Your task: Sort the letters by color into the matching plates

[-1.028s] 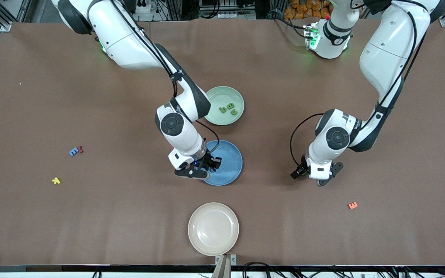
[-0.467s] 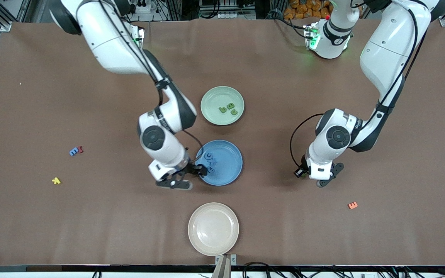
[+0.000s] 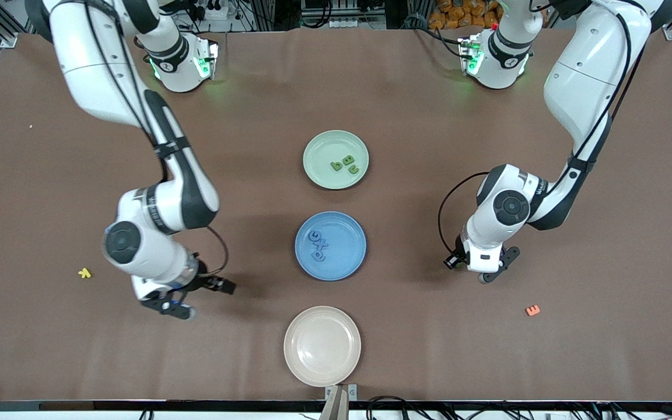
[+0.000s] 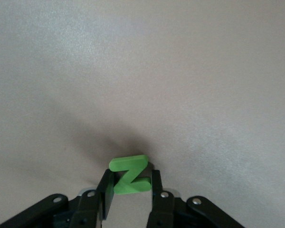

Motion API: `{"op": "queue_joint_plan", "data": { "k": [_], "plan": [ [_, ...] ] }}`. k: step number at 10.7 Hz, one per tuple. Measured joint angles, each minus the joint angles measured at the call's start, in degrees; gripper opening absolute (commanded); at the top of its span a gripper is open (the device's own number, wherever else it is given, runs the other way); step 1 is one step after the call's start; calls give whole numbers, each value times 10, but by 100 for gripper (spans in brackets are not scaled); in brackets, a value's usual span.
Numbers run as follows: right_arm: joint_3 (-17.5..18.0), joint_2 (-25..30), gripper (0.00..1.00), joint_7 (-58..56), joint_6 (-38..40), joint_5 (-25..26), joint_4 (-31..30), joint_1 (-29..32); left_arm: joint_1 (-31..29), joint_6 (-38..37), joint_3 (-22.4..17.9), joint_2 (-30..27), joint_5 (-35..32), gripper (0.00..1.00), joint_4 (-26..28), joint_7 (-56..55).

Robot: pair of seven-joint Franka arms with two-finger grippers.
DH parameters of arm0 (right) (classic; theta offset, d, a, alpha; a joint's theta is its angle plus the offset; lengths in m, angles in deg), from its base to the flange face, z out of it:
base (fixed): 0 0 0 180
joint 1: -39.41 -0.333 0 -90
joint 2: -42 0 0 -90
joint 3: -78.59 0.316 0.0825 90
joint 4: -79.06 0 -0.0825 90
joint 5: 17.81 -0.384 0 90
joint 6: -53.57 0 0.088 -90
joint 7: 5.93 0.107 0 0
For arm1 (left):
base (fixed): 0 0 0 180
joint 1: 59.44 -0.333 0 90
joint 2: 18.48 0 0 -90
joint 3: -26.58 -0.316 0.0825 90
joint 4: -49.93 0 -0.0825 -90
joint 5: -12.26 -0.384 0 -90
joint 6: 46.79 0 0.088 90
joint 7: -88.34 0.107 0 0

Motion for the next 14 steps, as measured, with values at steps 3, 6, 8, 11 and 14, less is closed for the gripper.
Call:
{"op": "queue_joint_plan", "data": {
  "k": [3, 6, 8, 11, 14],
  "plan": [
    [-1, 9, 100, -77, 4, 0, -3, 84, 29, -29, 4, -8, -1, 0, -3, -14],
    [-1, 13, 100, -115, 32, 0, -4, 163, 112, -108, 6, -28, -1, 0, -4, -93],
    [-1, 13, 100, -123, 50, 24, -5, 204, 154, -153, 7, -35, -1, 0, -3, -143],
    [0, 13, 100, -125, 62, 59, -12, 261, 196, -198, 24, -46, -1, 0, -4, -222],
    [-8, 16, 100, -114, 63, 61, -35, 285, 216, -209, 84, -50, -1, 0, -4, -300]
  ]
}}
